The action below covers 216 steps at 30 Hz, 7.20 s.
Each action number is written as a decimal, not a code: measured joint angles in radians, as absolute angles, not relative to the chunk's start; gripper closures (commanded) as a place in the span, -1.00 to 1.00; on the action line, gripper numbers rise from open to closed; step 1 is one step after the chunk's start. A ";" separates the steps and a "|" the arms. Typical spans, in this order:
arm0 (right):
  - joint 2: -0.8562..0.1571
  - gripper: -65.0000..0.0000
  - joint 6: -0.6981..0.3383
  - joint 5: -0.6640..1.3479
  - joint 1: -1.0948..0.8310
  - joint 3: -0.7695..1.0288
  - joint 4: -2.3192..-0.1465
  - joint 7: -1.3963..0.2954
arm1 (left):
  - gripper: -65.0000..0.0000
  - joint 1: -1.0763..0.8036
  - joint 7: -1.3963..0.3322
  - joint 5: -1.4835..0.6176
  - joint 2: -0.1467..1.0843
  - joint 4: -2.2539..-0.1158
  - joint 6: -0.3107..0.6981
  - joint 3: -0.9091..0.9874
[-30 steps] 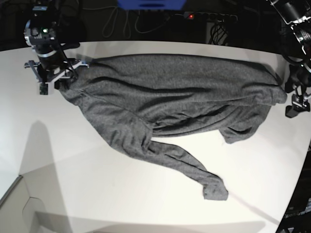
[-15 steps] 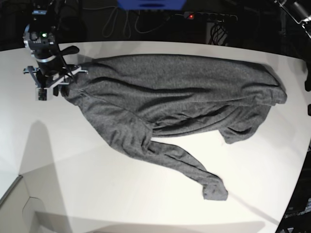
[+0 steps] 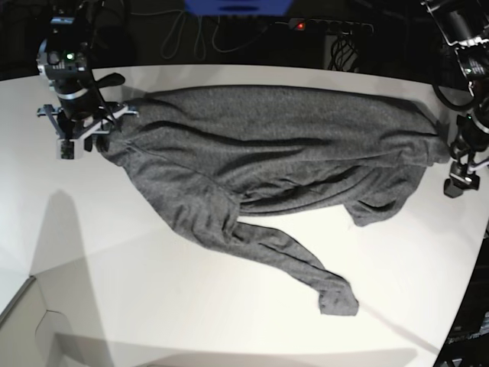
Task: Layout the t-shirt on the table in an organized manner, then fold the t-shirt properly
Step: 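Release the shirt with the left gripper and raise it, then reach the left gripper to the sleeve end and grasp it, then pull the sleeve with the left gripper while the right gripper grasps the shirt edge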
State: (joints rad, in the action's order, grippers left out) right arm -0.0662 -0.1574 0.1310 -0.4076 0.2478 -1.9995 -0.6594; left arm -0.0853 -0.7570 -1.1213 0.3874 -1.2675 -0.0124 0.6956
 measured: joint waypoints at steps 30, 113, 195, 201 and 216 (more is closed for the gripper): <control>-0.066 0.42 -0.157 0.131 -0.405 0.248 -1.985 -0.661 | 0.24 -0.027 -0.757 -0.831 0.318 -1.267 -0.004 0.698; -0.066 0.42 -0.157 0.128 -0.407 0.384 -1.984 -0.661 | 0.49 0.817 0.101 -0.677 0.075 -0.258 0.136 -0.094; -0.246 1.00 -0.157 0.128 -0.494 0.038 -1.818 -0.474 | 0.49 -0.258 -0.574 -0.873 0.216 -1.652 0.131 0.517; -0.210 1.00 -0.157 0.130 -0.493 0.059 -1.900 -0.478 | 0.49 -0.019 -0.583 -0.874 0.217 -1.647 0.130 0.483; -0.213 0.61 -0.157 0.128 -0.526 0.060 -1.913 -0.481 | -0.67 0.554 -0.562 -0.565 0.080 -0.833 0.124 0.235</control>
